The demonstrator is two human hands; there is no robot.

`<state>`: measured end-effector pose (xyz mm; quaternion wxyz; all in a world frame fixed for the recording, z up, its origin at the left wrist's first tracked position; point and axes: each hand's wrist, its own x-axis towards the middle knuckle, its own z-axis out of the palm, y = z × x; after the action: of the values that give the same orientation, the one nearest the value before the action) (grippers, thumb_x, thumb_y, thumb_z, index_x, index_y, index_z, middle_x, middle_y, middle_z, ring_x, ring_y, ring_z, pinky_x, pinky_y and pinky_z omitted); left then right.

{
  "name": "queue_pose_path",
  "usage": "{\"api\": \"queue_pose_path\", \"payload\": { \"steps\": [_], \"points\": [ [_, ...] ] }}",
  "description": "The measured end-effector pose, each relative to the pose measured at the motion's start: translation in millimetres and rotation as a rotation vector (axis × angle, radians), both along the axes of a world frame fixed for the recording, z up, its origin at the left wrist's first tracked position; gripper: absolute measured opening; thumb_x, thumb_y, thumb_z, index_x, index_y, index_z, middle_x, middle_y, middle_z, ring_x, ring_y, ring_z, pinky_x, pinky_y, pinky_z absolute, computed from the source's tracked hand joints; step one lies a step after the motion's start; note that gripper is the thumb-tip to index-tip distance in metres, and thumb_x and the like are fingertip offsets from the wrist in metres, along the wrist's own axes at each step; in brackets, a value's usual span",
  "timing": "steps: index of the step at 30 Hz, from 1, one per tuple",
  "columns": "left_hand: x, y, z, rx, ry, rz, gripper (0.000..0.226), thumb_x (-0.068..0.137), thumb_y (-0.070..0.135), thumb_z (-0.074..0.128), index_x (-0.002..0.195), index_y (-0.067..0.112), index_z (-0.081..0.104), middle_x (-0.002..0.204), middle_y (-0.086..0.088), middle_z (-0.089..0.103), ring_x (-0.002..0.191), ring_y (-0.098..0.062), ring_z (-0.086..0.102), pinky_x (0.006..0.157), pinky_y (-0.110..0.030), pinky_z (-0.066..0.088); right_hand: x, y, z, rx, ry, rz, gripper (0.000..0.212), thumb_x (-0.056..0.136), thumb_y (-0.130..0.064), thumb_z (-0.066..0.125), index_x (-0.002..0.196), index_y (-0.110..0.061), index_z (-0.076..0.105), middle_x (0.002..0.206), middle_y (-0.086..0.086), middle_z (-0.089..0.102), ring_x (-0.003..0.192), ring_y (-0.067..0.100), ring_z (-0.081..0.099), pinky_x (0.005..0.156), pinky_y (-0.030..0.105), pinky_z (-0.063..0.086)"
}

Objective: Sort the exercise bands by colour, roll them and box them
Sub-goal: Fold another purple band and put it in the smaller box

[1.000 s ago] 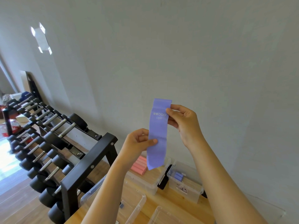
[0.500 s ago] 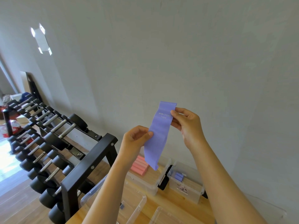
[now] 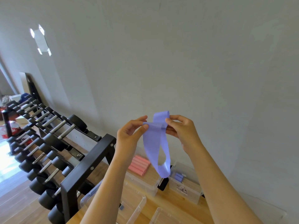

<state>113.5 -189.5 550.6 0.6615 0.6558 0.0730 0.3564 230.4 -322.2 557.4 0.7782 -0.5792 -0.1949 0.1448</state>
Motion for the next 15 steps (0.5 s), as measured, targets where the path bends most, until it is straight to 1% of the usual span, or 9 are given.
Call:
{"api": "queue_pose_path", "payload": {
  "steps": [2,4,5,7,10,13,15],
  "points": [
    [2,-1,1,-0.029,-0.023,-0.030,0.006,0.089,0.001,0.063,0.085,0.004,0.066,0.114,0.002,0.072,0.113,-0.011,0.064,0.091,-0.019,0.050,-1,1,-3,-0.070,-0.022,0.038,0.007,0.090,-0.007,0.065,0.097,-0.005,0.067,0.077,0.010,0.073,0.070,0.018,0.072,0.066,0.025,0.058],
    [3,-2,2,-0.066,-0.045,-0.042,0.003,0.087,0.003,0.064,0.085,0.005,0.066,0.108,-0.003,0.074,0.110,-0.013,0.066,0.089,-0.022,0.050,-2,1,-5,-0.119,-0.050,0.072,0.008,0.091,-0.008,0.064,0.098,-0.004,0.067,0.081,0.011,0.073,0.073,0.018,0.072,0.070,0.025,0.058],
    [3,-3,3,-0.090,-0.058,-0.054,0.001,0.084,0.006,0.067,0.084,0.007,0.067,0.104,-0.005,0.075,0.106,-0.015,0.068,0.090,-0.026,0.050,-2,1,-7,-0.132,-0.074,0.083,0.007,0.092,-0.009,0.063,0.097,-0.006,0.067,0.084,0.010,0.073,0.077,0.017,0.072,0.072,0.025,0.057],
    [4,-2,3,-0.126,-0.072,-0.059,0.005,0.078,0.013,0.076,0.078,0.015,0.071,0.095,-0.007,0.075,0.097,-0.020,0.069,0.091,-0.035,0.051,-1,1,-9,-0.166,-0.133,0.086,0.007,0.092,-0.012,0.063,0.096,-0.013,0.069,0.093,0.007,0.071,0.088,0.016,0.070,0.080,0.027,0.056],
    [4,-1,2,-0.152,-0.071,-0.058,0.007,0.076,0.016,0.077,0.074,0.021,0.074,0.090,-0.007,0.074,0.092,-0.021,0.068,0.090,-0.039,0.051,-3,2,-6,-0.229,-0.207,0.079,0.011,0.093,-0.025,0.063,0.099,-0.021,0.072,0.101,-0.003,0.070,0.103,0.013,0.064,0.093,0.030,0.051],
    [5,-2,1,-0.171,-0.091,-0.062,0.003,0.075,0.017,0.071,0.076,0.018,0.074,0.089,-0.007,0.075,0.094,-0.021,0.070,0.087,-0.035,0.051,-10,2,0,-0.192,-0.224,0.182,0.022,0.094,-0.035,0.058,0.097,-0.019,0.073,0.103,-0.002,0.073,0.103,0.013,0.067,0.095,0.030,0.051],
    [5,-2,0,-0.166,-0.090,-0.047,0.004,0.080,0.009,0.069,0.081,0.012,0.071,0.092,-0.009,0.075,0.095,-0.021,0.070,0.086,-0.035,0.051,-15,3,3,-0.185,-0.244,0.233,0.026,0.088,-0.040,0.063,0.094,-0.017,0.073,0.099,-0.002,0.074,0.098,0.010,0.068,0.093,0.026,0.051]
  ]
}}
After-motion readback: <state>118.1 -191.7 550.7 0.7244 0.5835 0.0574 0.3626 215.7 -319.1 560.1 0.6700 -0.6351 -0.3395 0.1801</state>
